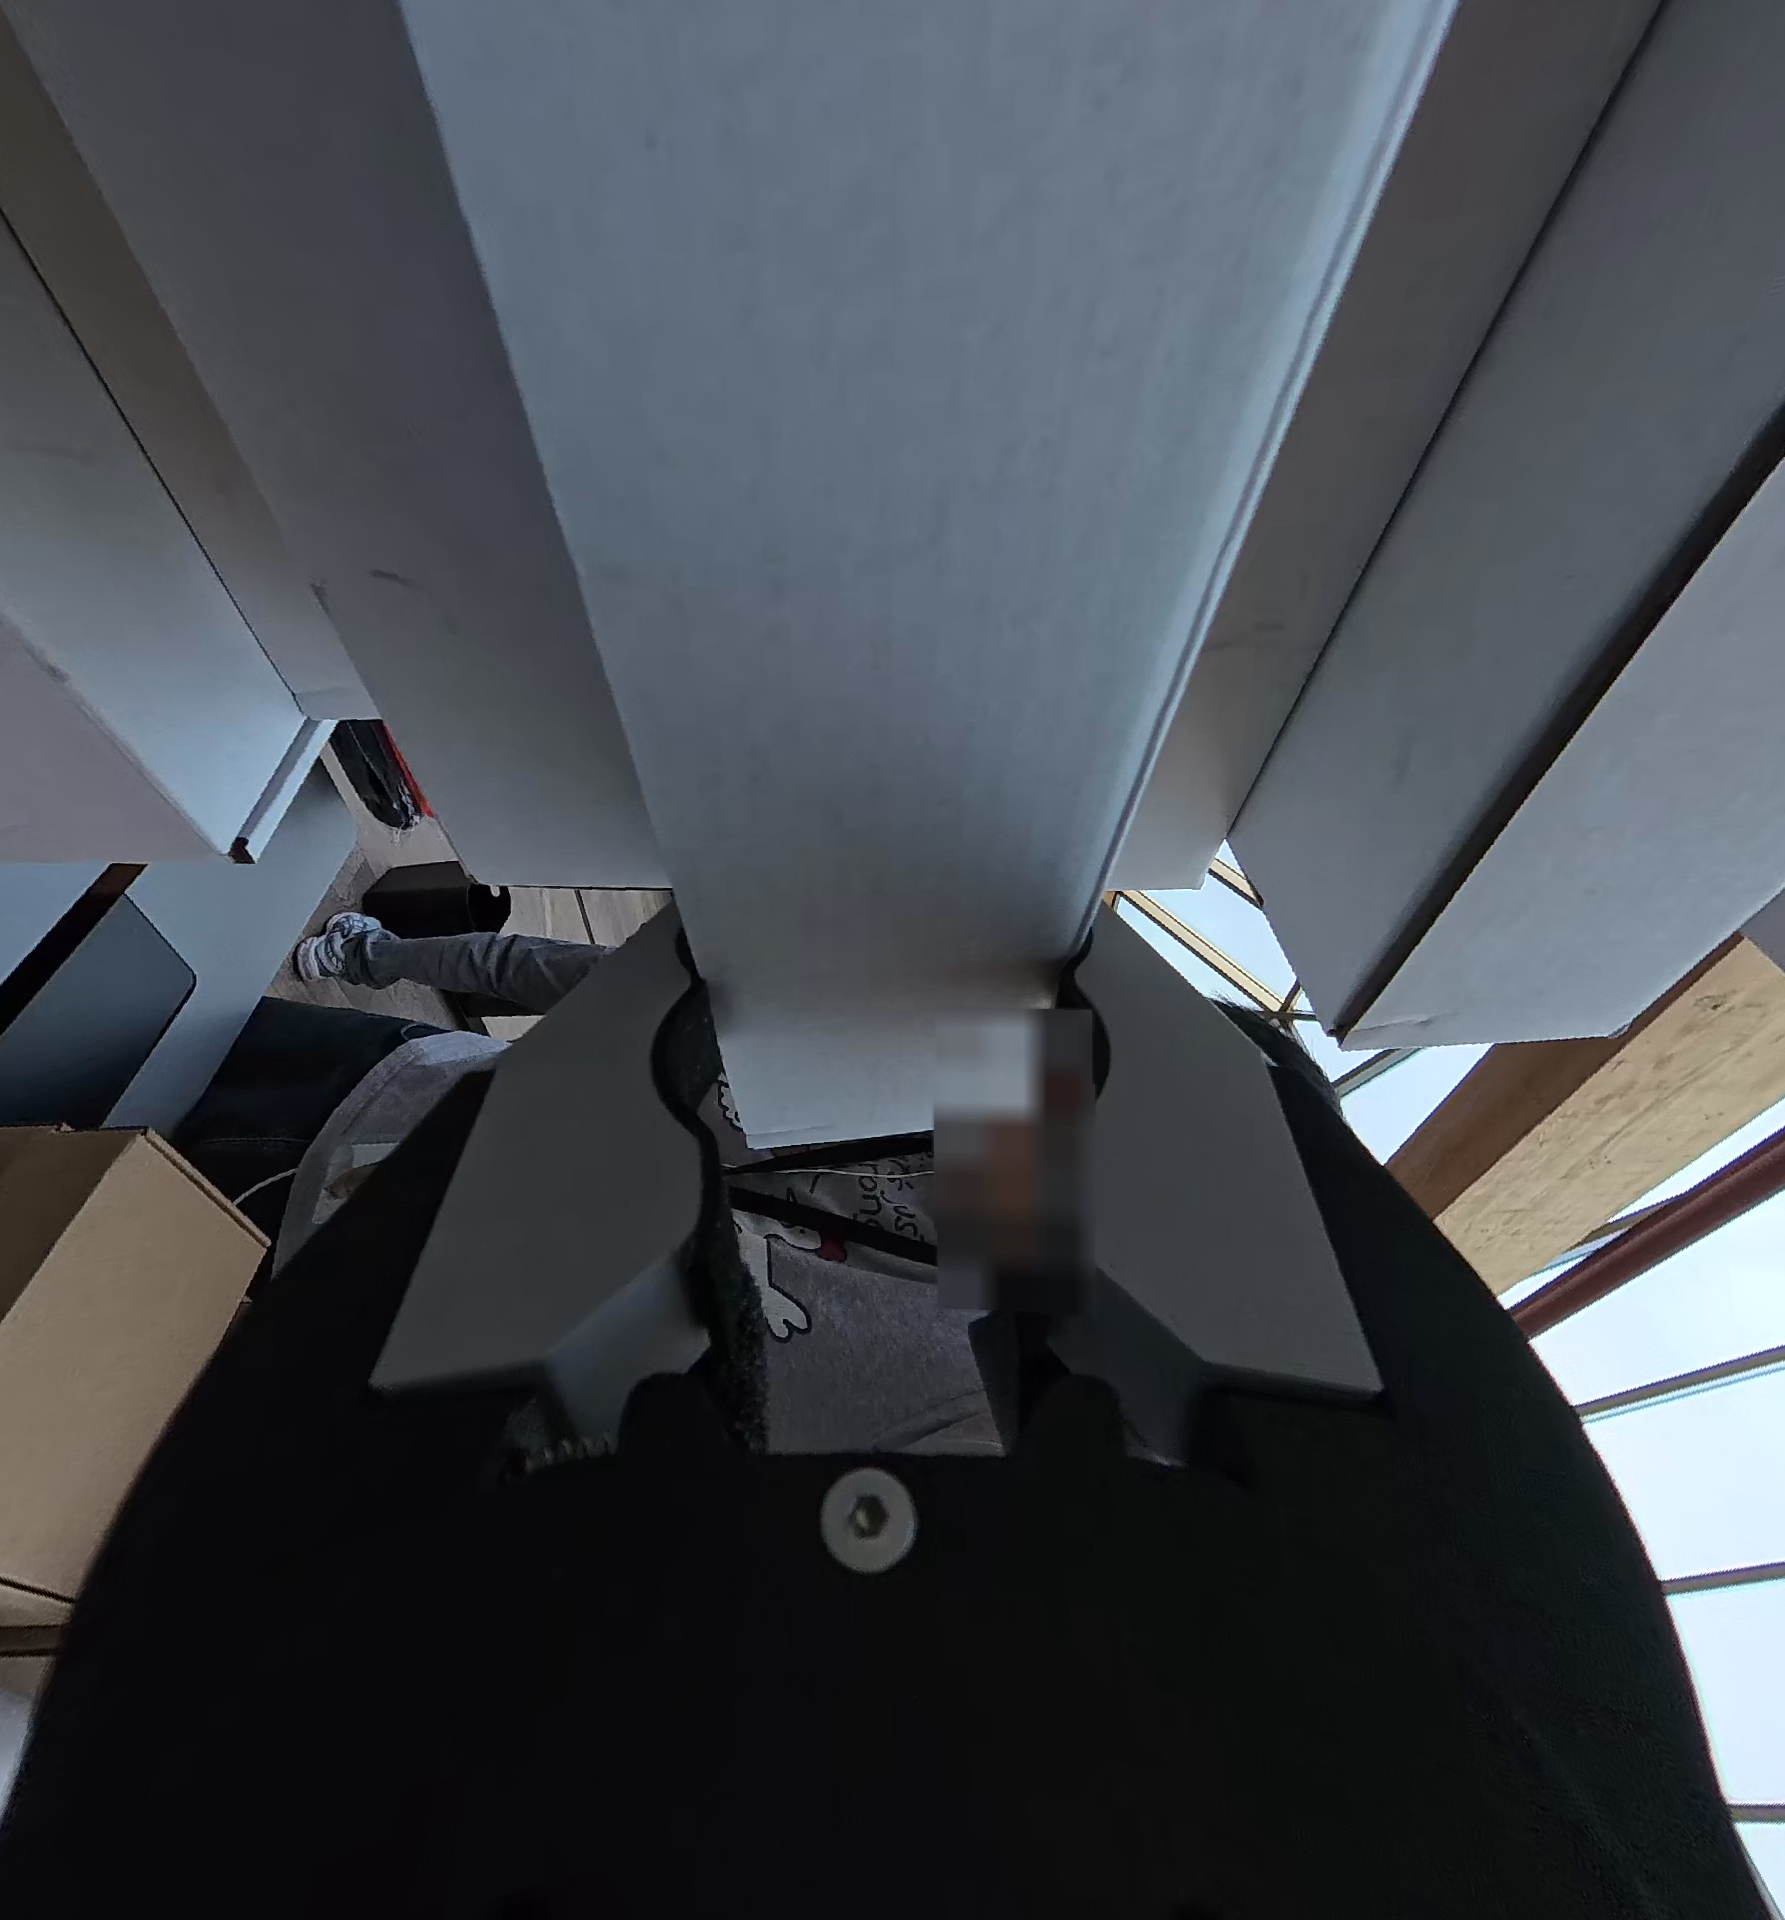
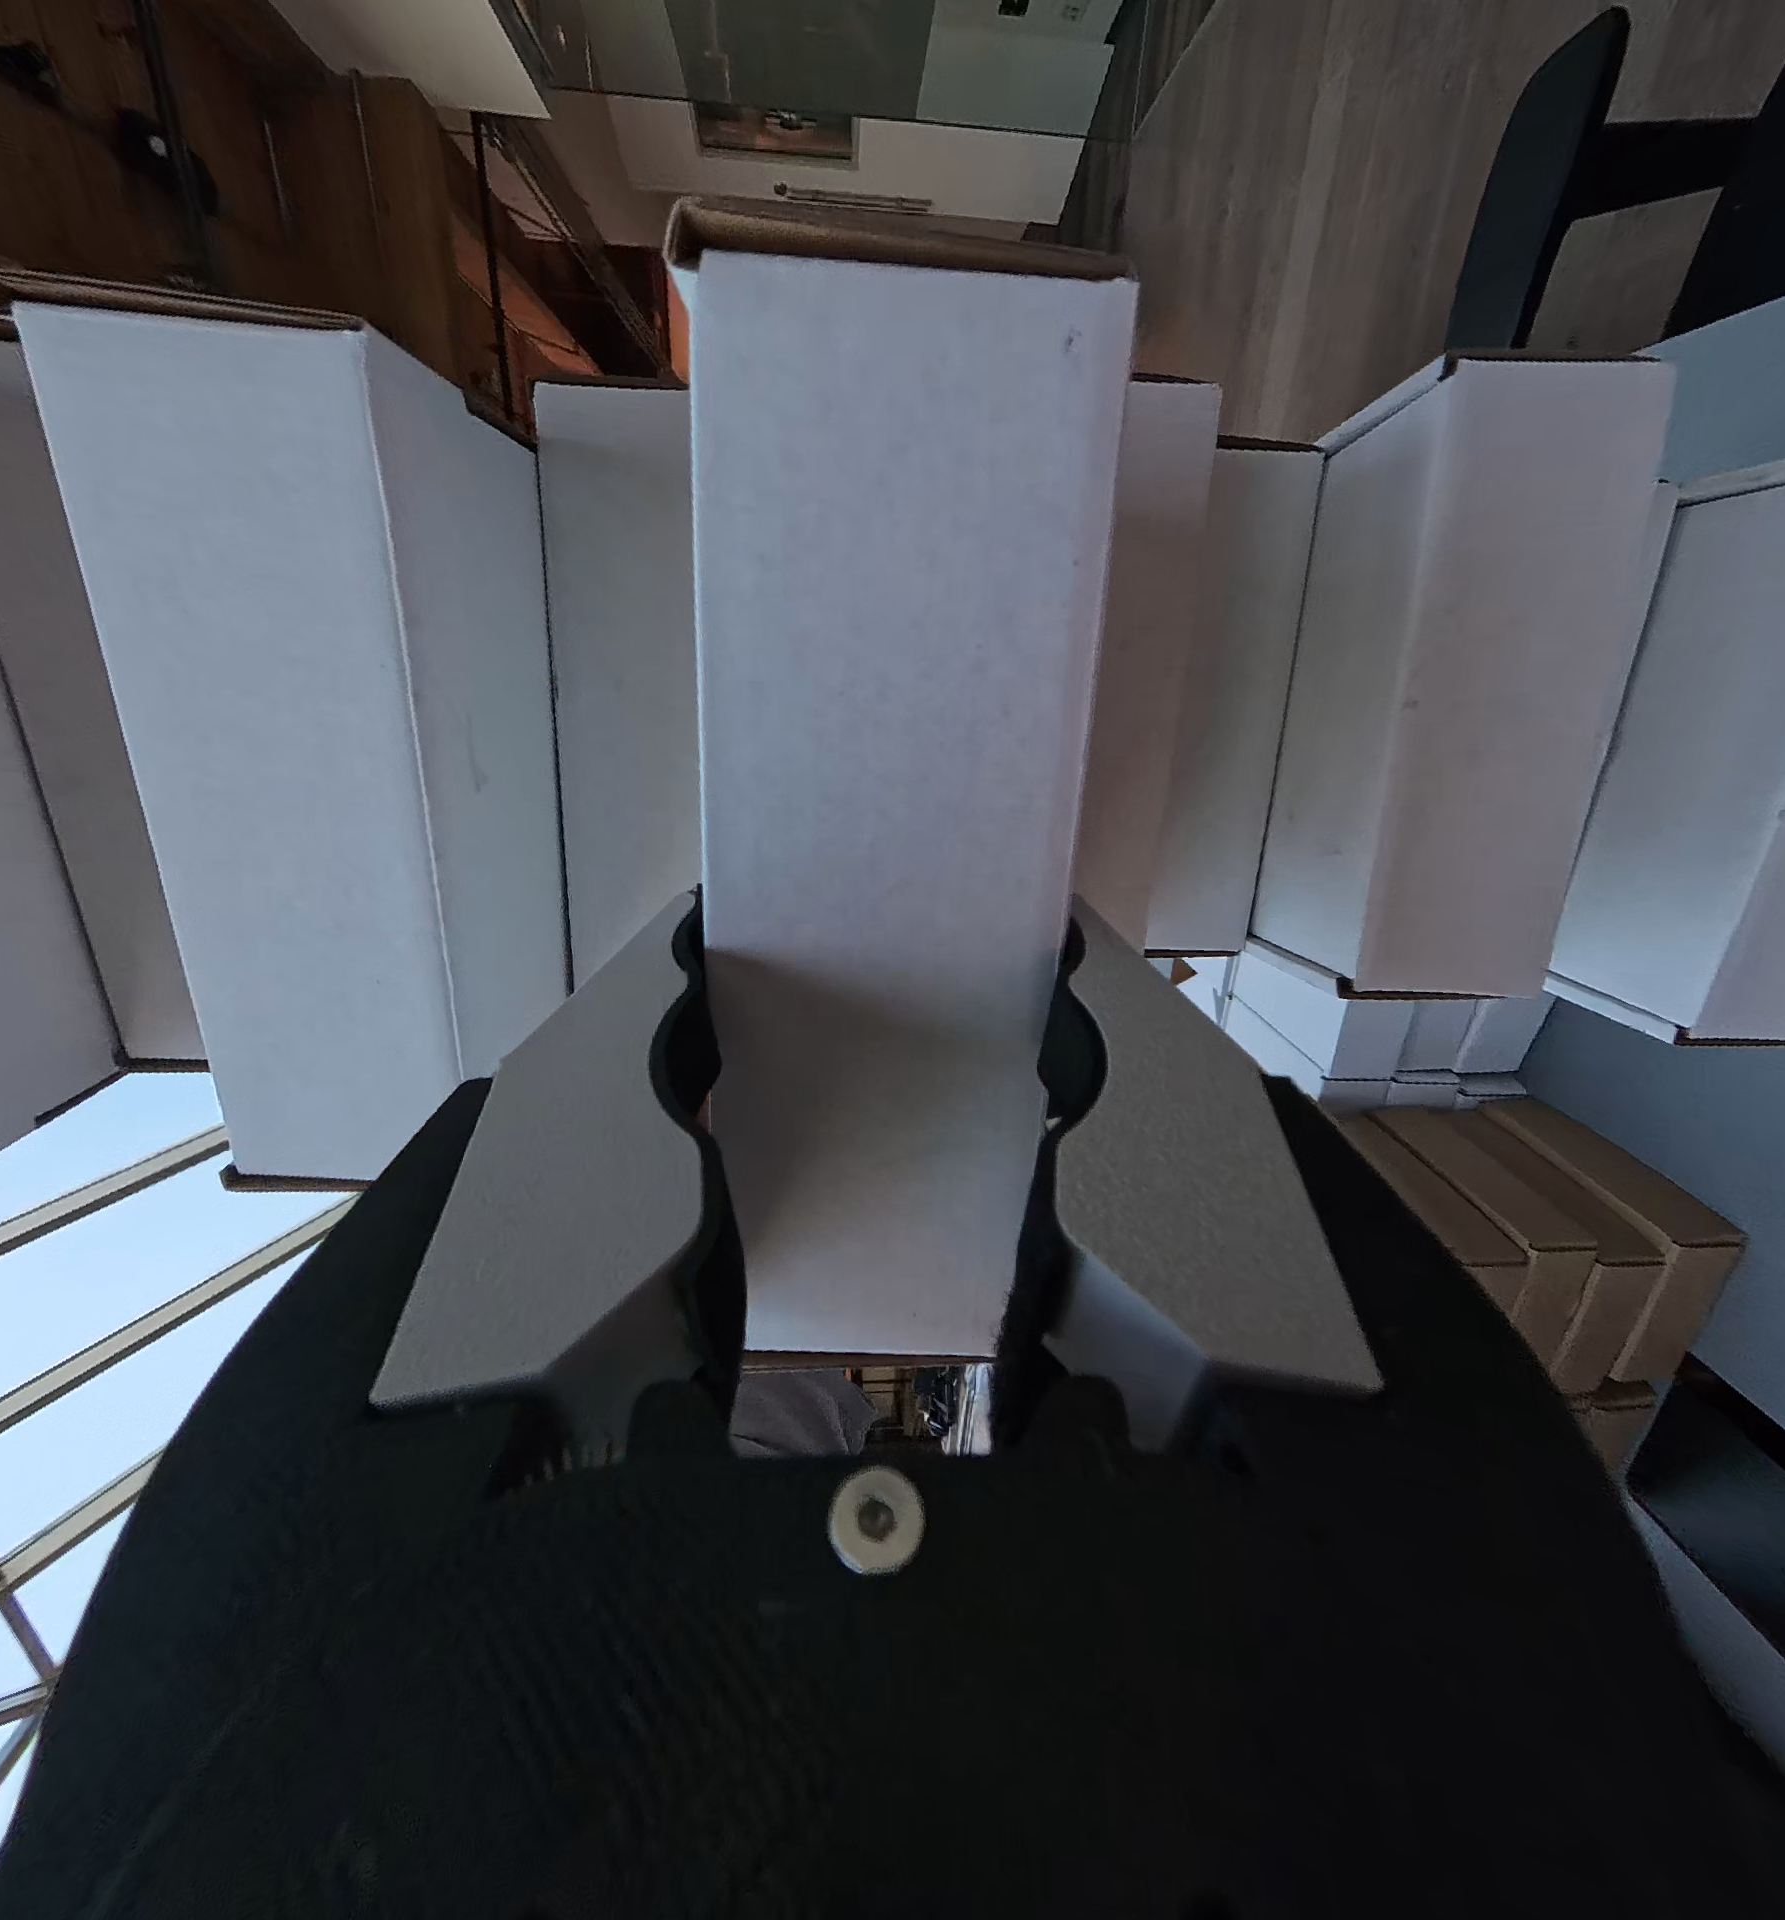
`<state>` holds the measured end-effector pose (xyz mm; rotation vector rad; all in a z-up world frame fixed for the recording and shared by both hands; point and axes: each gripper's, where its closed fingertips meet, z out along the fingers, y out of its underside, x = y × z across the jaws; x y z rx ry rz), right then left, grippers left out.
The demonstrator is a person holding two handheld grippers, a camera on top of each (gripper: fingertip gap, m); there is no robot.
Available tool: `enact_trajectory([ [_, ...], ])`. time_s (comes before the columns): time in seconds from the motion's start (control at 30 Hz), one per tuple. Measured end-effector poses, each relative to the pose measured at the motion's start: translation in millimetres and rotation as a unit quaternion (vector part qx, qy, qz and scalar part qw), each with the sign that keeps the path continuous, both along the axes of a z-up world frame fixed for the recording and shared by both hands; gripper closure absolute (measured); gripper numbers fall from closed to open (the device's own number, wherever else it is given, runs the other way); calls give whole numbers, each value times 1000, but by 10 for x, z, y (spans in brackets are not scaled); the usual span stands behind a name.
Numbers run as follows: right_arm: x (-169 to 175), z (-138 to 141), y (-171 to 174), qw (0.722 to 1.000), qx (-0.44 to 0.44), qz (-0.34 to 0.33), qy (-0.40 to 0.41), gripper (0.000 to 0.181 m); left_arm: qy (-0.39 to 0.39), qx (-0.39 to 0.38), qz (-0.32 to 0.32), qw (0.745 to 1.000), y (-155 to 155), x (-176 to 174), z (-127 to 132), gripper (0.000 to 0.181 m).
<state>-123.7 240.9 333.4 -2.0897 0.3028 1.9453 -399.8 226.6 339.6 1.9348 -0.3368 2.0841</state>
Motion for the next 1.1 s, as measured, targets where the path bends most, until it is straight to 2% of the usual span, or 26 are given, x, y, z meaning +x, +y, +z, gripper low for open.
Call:
enact_trajectory([
  [0.23, 1, 7, 13, 1000, 2, -18, -7, 120, -2, 1, 0, 1000, 2, 5, -5, 119],
  [0.47, -16, -18, 47, 998, -17, -43, 45, 120, 2, -1, 2, 1000, -2, -20, -22, 119],
  [0.7, -12, 21, 41, 999, 4, -41, -3, 120, 6, 0, -3, 1000, -27, -13, -28, 119],
  [0.93, -17, -16, 55, 995, -35, -63, 75, 120, 7, -2, -3, 1000, -30, -19, -36, 119],
  [1.1, -167, -21, 23, 992, -42, -49, 109, 120, 0, -12, 0, 1000, -18, 4, -39, 119],
])
